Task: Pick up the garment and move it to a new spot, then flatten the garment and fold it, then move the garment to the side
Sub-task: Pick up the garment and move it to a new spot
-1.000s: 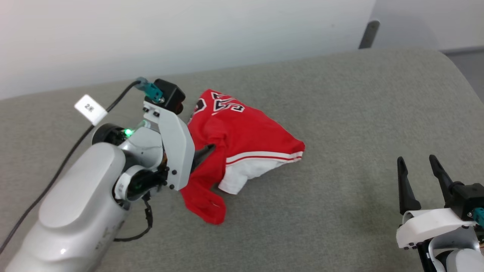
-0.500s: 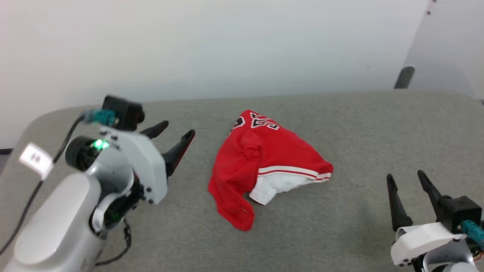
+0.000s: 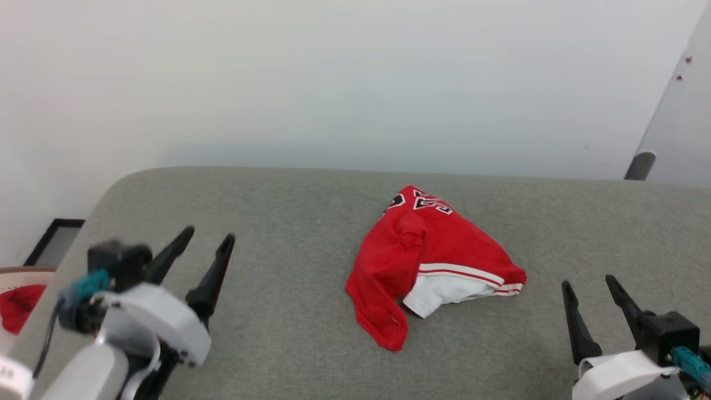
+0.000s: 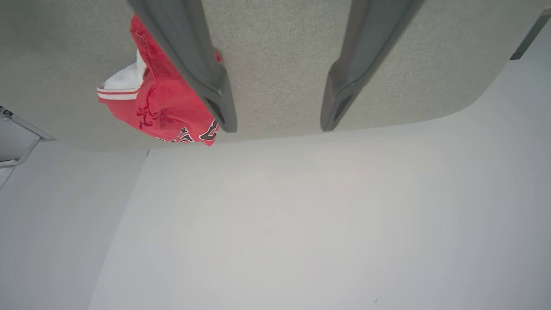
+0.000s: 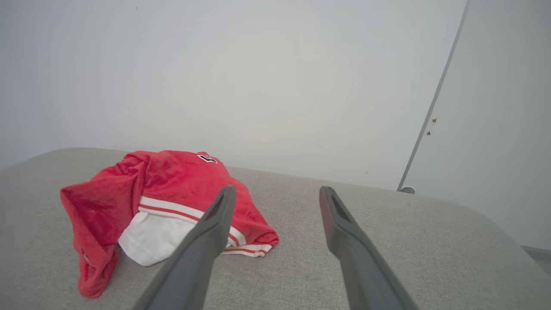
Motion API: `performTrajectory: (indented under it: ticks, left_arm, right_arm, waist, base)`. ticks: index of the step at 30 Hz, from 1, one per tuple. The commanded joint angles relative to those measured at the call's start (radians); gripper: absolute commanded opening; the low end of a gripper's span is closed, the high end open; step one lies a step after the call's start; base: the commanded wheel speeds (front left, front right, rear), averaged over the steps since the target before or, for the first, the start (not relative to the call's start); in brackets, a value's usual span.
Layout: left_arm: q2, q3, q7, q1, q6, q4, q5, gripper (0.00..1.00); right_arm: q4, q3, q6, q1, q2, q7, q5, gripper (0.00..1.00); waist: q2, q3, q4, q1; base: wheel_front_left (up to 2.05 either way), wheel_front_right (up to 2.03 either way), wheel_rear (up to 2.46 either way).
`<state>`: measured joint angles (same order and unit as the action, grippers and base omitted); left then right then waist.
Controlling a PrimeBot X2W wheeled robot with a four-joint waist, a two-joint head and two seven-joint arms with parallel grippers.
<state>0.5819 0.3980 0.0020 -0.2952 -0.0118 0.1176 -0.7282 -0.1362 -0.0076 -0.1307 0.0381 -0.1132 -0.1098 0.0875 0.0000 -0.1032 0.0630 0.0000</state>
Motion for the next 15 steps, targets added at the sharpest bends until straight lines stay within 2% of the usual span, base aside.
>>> performTrajectory:
  ticks: [1,8,15]
  left_arm:
    - [-0.001,-0.006,-0.025,0.031,0.008,0.009,0.008,1.0]
    - [-0.008,-0.059,-0.177,0.136,0.039,0.043,0.006,1.0]
    - [0.015,-0.095,-0.24,0.22,0.048,0.061,0.021,1.0]
  right_arm:
    - [-0.004,-0.002,0.0,-0.019,-0.003,-0.007,0.004,1.0]
    - [-0.004,-0.015,0.0,-0.049,0.0,-0.025,0.005,1.0]
    - [-0.005,-0.031,0.0,-0.074,0.006,-0.04,0.003,1.0]
  waist:
    - [0.0,-0.021,0.025,0.0]
    - [0.0,-0.041,0.058,0.0]
    - [0.0,-0.055,0.085,0.0]
  base:
    - [0.0,0.0,0.0]
    - [0.0,0.0,0.0]
    - [0.0,0.0,0.0]
